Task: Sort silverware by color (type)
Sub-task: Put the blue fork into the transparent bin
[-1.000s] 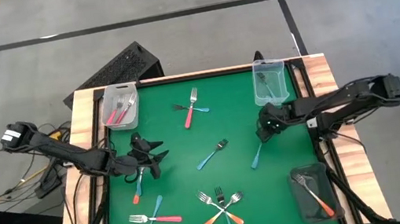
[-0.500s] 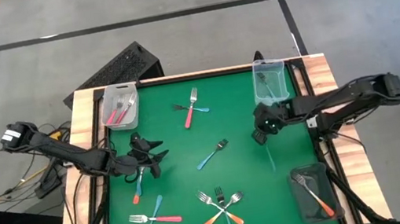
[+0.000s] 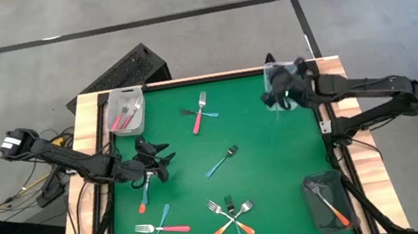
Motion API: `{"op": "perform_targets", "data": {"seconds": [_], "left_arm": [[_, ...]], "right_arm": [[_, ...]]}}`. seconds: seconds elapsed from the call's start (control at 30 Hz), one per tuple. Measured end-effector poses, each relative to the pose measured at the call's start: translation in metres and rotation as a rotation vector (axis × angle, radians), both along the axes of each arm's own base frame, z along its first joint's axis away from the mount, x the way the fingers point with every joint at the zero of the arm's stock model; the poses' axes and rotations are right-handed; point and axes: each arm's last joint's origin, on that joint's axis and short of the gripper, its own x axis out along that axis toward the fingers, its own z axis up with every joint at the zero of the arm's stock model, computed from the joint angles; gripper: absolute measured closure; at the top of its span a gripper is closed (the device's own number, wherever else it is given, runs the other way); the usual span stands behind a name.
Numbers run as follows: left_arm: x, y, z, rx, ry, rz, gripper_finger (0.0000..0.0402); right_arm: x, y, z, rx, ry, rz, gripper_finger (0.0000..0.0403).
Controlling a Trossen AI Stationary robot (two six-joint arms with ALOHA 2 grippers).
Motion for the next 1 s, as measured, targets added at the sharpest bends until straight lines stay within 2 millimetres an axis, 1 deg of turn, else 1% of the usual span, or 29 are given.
{"op": "perform_targets", "data": {"seconds": [0.07,0.13,0.27,0.37,0.57,0.63,0.73,0.83,0.93,1.0], "left_arm": [[0.000,0.001,0.000,0.000,0.000,0.006,0.0212],[0.000,0.002,0.000,0.000,0.000,0.012,0.0212],[0.000,0.003,0.000,-0.002,-0.001,0.016,0.0212],[0.000,0.003,0.000,-0.012,-0.004,0.021,0.0212],[0.000,0.003,0.000,-0.016,-0.006,0.022,0.0212],[0.000,0.003,0.000,-0.020,-0.006,0.020,0.0212],[0.001,0.002,-0.001,-0.031,-0.003,0.001,0.0212],[0.001,0.002,-0.001,-0.031,-0.002,-0.001,0.0212],[0.001,0.002,-0.001,-0.031,-0.001,-0.001,0.0212],[0.001,0.002,-0.001,-0.031,-0.001,-0.001,0.0212]], "right_arm": [[-0.004,-0.012,0.010,-0.050,0.037,-0.037,0.0393],[-0.008,-0.026,0.015,-0.105,0.092,-0.088,0.0393],[-0.015,-0.053,0.011,-0.099,0.155,-0.167,0.0392],[-0.018,-0.070,0.001,-0.034,0.167,-0.163,0.0392],[-0.013,-0.096,-0.038,0.130,0.275,-0.097,0.0383],[-0.010,-0.102,-0.050,0.170,0.324,-0.100,0.0374],[-0.004,-0.108,-0.067,0.231,0.421,-0.045,0.0353],[0.003,-0.112,-0.080,0.267,0.448,-0.046,0.0327],[0.007,-0.112,-0.088,0.301,0.421,-0.082,0.0300],[0.008,-0.107,-0.089,0.341,0.338,-0.133,0.0284]]}}
